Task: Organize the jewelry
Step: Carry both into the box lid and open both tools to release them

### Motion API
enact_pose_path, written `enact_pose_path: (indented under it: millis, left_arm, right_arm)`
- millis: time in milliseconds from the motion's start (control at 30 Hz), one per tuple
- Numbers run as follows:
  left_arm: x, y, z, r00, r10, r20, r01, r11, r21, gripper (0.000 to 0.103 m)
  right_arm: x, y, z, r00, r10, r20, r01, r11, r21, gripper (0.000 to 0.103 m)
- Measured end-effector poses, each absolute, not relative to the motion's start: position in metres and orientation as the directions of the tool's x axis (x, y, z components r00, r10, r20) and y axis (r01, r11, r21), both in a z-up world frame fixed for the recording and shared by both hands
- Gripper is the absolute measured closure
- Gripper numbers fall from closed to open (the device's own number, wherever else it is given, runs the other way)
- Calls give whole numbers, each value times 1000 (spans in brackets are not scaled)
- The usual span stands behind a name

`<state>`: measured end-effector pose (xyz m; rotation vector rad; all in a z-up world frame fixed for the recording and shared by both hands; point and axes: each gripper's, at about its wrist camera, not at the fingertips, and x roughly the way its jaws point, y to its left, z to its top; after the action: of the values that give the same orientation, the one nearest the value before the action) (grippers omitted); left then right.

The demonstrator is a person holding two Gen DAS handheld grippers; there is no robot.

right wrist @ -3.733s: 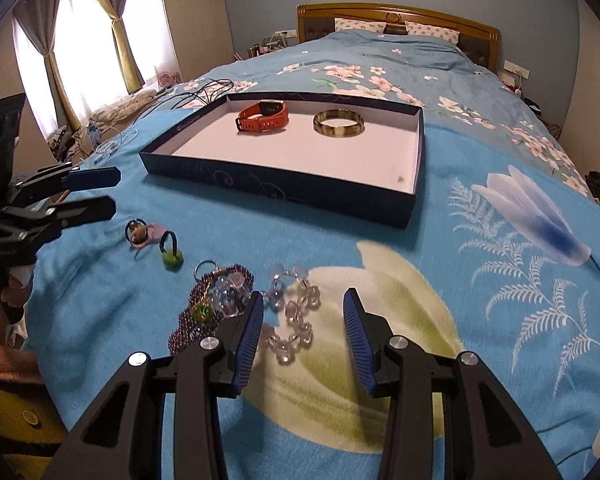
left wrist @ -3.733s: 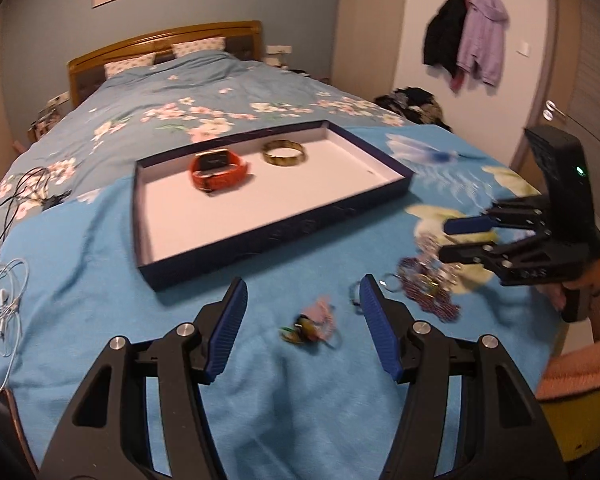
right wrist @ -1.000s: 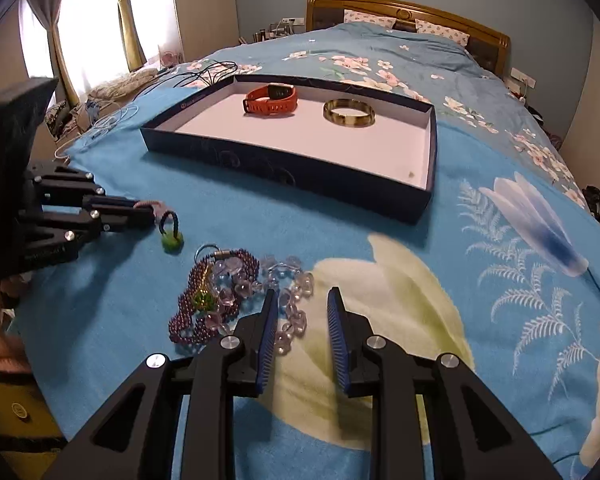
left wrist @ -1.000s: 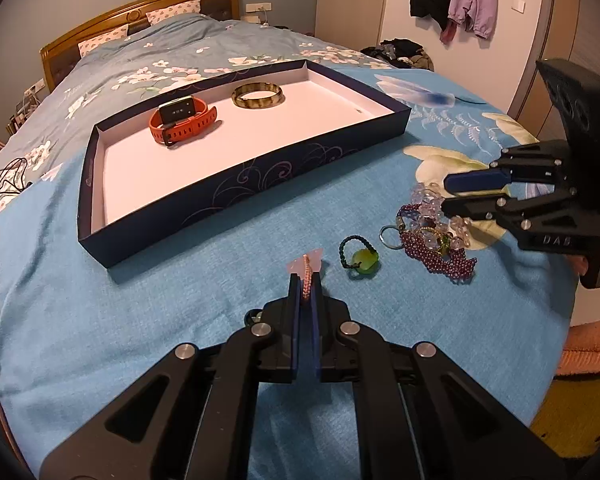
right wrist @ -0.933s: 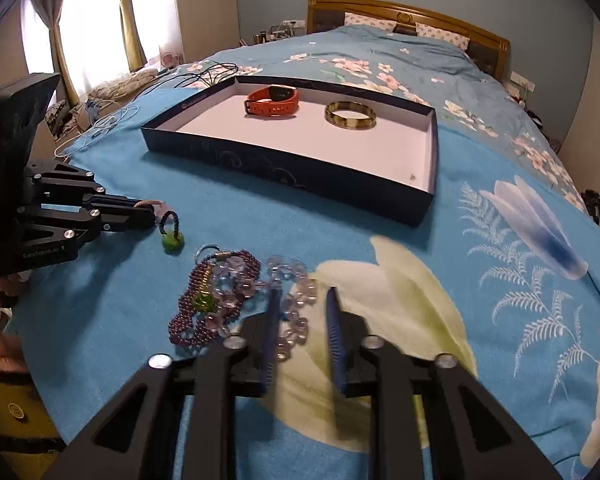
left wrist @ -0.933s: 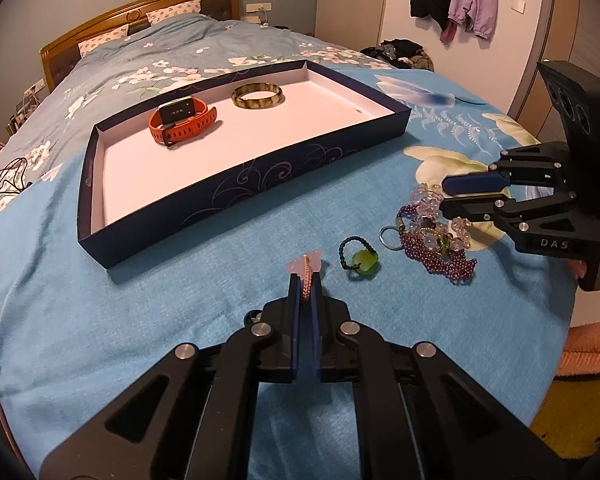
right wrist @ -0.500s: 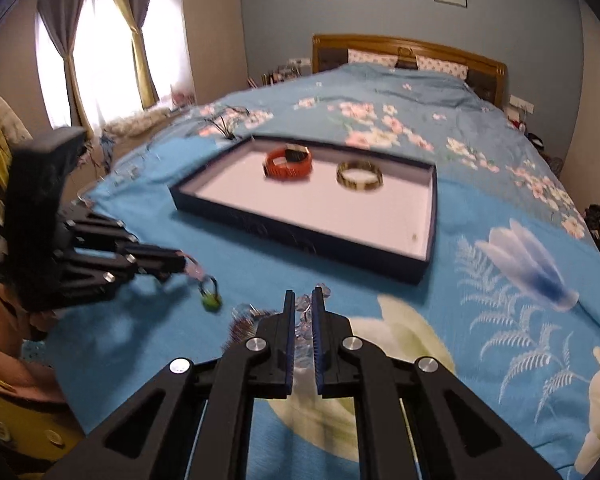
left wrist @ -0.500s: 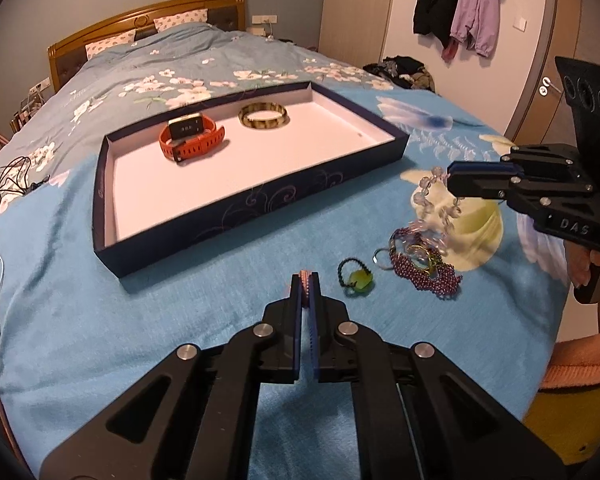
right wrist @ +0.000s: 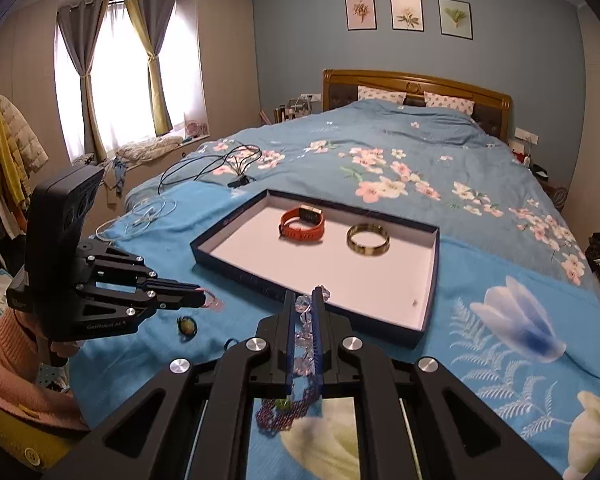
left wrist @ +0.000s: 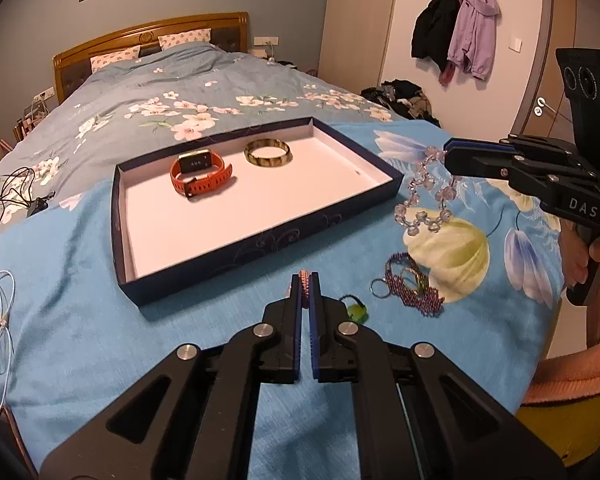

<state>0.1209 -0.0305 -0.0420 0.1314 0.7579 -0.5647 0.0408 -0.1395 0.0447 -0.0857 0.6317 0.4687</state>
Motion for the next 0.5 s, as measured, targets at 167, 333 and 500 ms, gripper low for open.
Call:
enact_pose_path:
  millis: [167, 333, 500]
  left_arm:
    - [131, -28, -34, 609, -429, -667, 513, 854, -82, 99]
    - [147, -25, -26, 627, -423, -654, 492, 866, -89, 99]
    - [164, -25, -20, 642, -407, -650, 475, 876, -80, 99]
  right_arm:
    - [55, -142, 50, 718, 393, -575, -437, 897, 68, 97]
    - [77, -143, 53, 725, 393, -565, -426, 901, 81, 97]
    - [100, -139, 54, 728, 393, -562, -421, 903, 87, 97]
